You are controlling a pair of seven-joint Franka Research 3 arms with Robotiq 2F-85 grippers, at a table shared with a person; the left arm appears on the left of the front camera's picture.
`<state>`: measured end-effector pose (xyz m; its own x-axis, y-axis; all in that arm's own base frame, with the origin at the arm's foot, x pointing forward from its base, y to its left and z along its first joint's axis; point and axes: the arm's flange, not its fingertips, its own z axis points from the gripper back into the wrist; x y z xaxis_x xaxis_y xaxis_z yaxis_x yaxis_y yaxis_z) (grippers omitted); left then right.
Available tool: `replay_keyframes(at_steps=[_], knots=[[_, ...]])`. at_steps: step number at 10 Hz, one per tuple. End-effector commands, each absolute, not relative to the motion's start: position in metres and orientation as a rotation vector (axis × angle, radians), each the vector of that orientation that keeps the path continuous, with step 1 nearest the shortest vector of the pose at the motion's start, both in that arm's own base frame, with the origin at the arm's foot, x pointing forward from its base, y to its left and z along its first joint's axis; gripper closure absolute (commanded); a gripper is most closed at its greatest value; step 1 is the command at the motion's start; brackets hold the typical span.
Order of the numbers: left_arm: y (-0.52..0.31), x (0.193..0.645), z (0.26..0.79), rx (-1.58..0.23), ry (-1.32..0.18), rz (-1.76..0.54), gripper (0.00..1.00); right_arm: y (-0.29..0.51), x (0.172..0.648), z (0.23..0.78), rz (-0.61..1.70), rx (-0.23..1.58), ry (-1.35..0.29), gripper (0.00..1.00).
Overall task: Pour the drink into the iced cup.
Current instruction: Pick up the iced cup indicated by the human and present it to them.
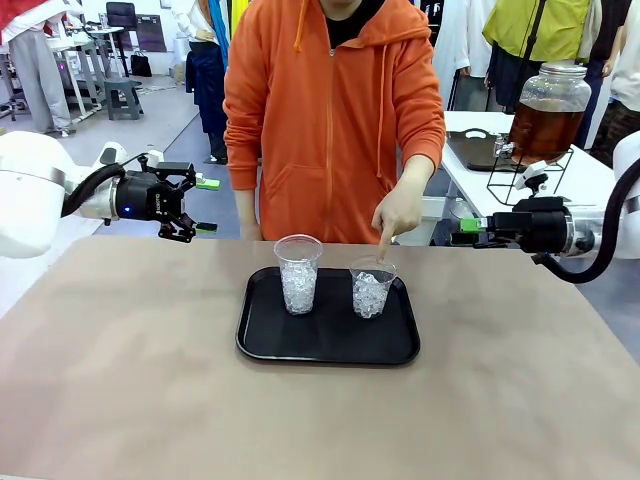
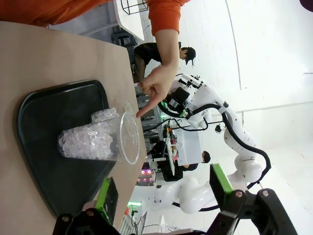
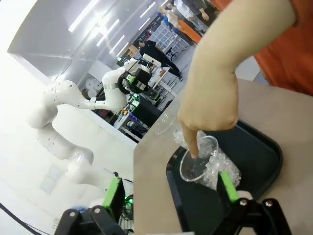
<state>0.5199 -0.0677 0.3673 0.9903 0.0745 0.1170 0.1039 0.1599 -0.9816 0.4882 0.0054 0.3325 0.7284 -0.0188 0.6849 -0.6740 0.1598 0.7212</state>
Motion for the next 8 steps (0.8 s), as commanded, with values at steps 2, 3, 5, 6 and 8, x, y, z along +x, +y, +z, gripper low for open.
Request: replay_keyframes(at_steps=[2,3,5,6,8], knots=[[-0.067,0.518,0.369,-1.411,-0.154,-0.024,0.00,0.017,0.491,0.314,0.724,1.265,-0.900,0.00],[-0.067,0.518,0.369,-1.411,-0.154,-0.024,0.00,0.020,0.488,0.302,0.815,1.226,-0.989,0.00],[-0.067,0.518,0.369,-1.411,-0.154,-0.024,0.00,0.027,0.476,0.285,0.924,1.134,-1.167,0.00],[-0.067,0.518,0.369,-1.411,-0.154,-0.024,0.00,0.032,0.472,0.276,0.968,1.118,-1.199,0.00],[-0.067,0.518,0.369,-1.411,-0.154,-0.024,0.00,0.044,0.471,0.258,1.015,1.040,-1.259,0.00]])
